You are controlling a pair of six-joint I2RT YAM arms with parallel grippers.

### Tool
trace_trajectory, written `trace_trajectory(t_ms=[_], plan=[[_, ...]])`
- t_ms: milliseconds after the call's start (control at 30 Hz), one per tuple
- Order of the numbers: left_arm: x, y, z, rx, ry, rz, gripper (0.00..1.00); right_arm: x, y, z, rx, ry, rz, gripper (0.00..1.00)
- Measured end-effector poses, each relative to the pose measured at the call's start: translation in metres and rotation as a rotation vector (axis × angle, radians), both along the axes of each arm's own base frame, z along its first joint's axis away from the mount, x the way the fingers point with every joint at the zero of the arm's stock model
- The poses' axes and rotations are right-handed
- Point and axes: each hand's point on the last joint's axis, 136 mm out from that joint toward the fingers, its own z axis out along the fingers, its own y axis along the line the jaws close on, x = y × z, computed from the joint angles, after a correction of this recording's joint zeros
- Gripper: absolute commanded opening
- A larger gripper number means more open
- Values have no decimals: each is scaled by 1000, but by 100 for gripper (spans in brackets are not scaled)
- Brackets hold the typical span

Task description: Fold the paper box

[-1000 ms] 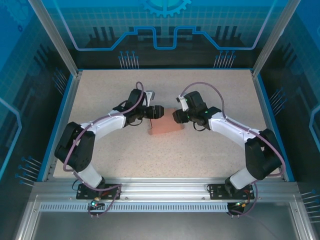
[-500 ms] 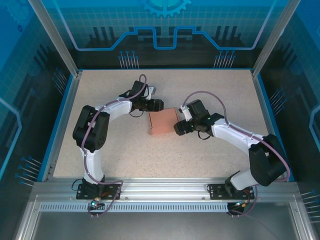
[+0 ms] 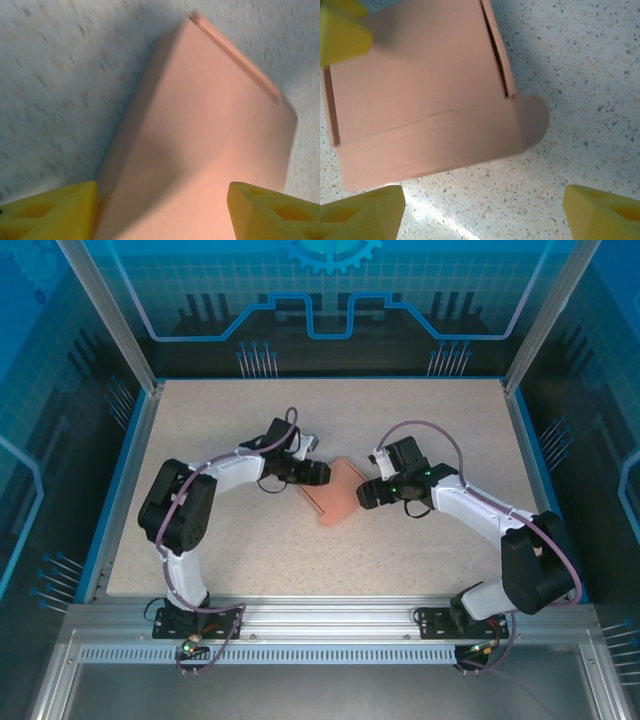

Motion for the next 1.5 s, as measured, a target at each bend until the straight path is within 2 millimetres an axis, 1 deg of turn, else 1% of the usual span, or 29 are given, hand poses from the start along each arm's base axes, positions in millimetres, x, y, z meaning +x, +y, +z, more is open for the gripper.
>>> trace_trajectory(t_ms=[33, 100, 167, 233, 300, 400, 467, 567, 700, 767, 900, 1233, 1400, 1500], plan=[[-10, -3, 1, -3, 4, -16, 70, -1, -2, 0, 11, 7, -9, 84], [-23, -8, 4, -13, 3, -36, 70, -3, -8, 0, 42, 23, -32, 84], [-32, -12, 7, -21, 4, -46, 70, -7, -13, -2, 80, 44, -58, 84], [-32, -12, 8, -24, -3, -41, 70, -13, -16, -7, 129, 79, -83, 83], [-29, -11, 9, -20, -12, -31, 68, -17, -15, -13, 173, 113, -95, 83], [-25, -10, 8, -21, -12, -15, 66, -21, -5, -18, 237, 152, -93, 81], [-23, -10, 6, -24, -6, -6, 64, -19, 0, -21, 273, 171, -93, 79], [-20, -10, -4, -14, 5, 2, 62, -12, 5, -26, 333, 197, -108, 74], [-20, -8, -17, 5, 34, 16, 59, -1, 5, -35, 405, 233, -143, 60], [-20, -8, -20, 7, 42, 23, 57, 4, 7, -39, 438, 248, -153, 54], [-17, -9, -18, 2, 36, 28, 54, 9, 12, -43, 495, 267, -157, 44], [-13, -11, -18, -8, 20, 31, 47, 17, 25, -48, 593, 298, -147, 23], [-7, -6, -17, -15, 15, 51, 43, 22, 30, -40, 643, 283, -136, 17], [-4, -4, -17, -21, 15, 65, 41, 22, 33, -37, 672, 279, -131, 15]])
